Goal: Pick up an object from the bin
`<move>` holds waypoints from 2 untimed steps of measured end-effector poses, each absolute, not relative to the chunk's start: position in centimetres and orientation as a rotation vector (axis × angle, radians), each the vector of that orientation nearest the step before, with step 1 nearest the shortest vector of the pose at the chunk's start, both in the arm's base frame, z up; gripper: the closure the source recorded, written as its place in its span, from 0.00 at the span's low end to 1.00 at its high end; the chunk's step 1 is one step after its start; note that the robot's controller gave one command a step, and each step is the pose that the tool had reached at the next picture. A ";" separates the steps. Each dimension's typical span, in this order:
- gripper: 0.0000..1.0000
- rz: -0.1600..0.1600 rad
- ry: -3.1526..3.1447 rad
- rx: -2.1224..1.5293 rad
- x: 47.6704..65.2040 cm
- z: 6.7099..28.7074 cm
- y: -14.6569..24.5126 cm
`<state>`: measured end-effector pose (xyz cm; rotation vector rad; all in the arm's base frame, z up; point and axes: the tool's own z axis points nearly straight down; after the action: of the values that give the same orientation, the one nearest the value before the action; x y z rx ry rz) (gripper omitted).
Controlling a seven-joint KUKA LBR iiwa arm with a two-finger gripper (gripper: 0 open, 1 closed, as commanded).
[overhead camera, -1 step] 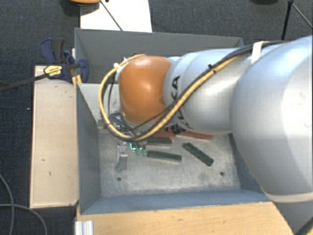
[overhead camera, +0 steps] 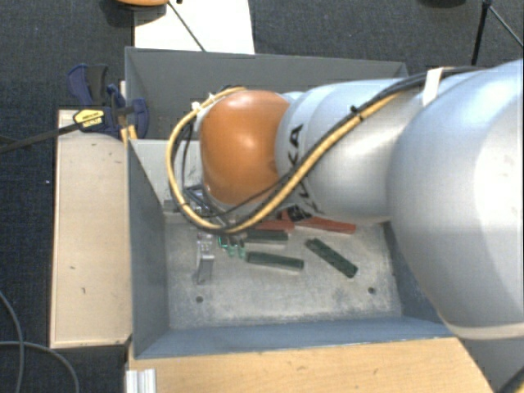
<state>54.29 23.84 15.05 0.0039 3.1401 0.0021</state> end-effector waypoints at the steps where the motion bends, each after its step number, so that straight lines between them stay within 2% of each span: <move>1: 0.00 0.003 3.138 -0.074 54.4 13.2 18.7; 2: 0.00 -0.002 3.143 -0.081 54.5 12.7 16.5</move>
Offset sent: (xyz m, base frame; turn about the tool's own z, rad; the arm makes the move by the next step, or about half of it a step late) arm 0.0097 -0.0557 0.0127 -0.0873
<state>54.55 16.46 12.71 -0.0814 3.1433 -0.0020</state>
